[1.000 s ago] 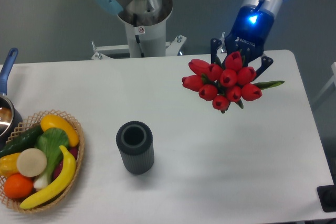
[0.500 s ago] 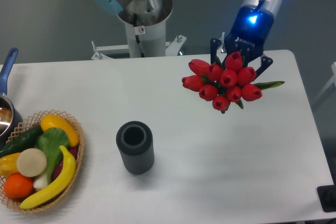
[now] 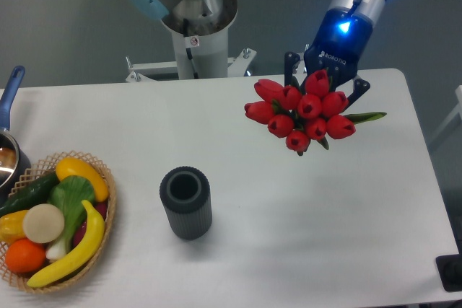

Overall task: Insert the flowers into the vase
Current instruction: 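Carry the tulip bouquet over the dark grey vase, stems downward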

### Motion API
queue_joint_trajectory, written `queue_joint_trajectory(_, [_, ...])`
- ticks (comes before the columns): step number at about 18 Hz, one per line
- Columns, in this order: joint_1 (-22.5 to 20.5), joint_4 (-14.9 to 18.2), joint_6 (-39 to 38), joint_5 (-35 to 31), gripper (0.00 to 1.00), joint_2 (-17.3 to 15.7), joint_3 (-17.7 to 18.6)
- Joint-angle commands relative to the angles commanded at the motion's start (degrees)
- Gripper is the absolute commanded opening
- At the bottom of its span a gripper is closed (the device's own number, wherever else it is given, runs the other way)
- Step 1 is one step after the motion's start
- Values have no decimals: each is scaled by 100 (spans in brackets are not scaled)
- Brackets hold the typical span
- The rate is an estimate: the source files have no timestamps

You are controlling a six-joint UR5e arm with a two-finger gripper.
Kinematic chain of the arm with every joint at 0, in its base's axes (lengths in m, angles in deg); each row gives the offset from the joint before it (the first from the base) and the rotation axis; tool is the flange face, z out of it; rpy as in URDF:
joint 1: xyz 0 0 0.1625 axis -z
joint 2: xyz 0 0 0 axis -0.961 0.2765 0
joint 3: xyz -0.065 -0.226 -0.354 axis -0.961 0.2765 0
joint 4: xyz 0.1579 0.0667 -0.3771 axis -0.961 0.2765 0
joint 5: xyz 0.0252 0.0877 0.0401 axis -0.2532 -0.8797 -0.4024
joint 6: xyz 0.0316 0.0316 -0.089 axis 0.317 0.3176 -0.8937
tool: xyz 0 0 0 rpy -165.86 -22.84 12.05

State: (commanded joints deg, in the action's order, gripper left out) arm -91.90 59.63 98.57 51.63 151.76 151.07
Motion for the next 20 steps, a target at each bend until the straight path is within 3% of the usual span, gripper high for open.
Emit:
queue_joint_trajectory(4, [114,-9,26,360,42,88,-79])
queue_joint_trajectory(9, [605,-26,44,554,42,97,-141])
queue_joint_trajectory(20, [1116,-105,290,2285,42,299,-88])
